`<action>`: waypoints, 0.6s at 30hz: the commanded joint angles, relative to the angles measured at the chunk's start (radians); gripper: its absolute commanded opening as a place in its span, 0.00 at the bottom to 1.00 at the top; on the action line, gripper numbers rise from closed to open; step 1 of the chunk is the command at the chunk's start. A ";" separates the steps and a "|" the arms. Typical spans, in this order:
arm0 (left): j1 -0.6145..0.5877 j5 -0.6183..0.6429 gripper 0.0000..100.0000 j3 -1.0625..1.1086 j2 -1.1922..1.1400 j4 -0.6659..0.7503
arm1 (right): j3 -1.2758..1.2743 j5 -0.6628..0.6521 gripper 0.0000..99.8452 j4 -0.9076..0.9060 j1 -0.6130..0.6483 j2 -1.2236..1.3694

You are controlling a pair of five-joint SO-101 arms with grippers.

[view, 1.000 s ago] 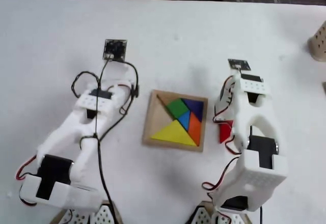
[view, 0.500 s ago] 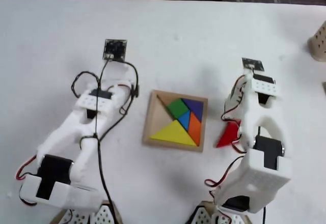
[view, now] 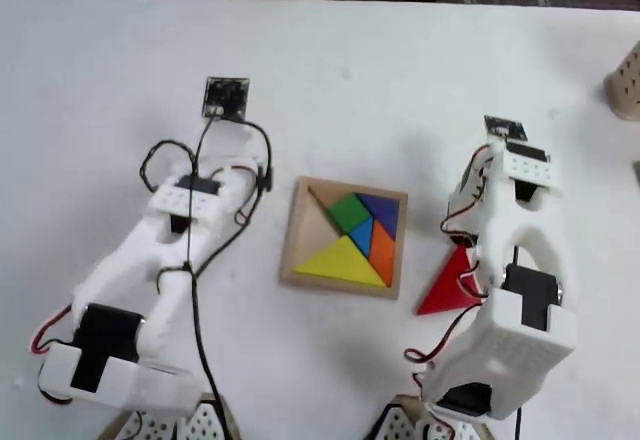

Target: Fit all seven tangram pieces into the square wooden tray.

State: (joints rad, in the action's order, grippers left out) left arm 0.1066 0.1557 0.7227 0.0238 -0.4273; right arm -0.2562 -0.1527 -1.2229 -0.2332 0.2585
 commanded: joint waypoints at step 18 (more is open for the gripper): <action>-0.007 -0.008 0.17 -0.014 0.048 0.025 | -0.250 -0.037 0.02 -0.028 -0.125 -0.421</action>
State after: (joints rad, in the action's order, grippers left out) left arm 0.1066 0.1557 0.7227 0.0238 -0.4273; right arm -0.3606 -0.1695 -1.3318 -0.3529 -0.0299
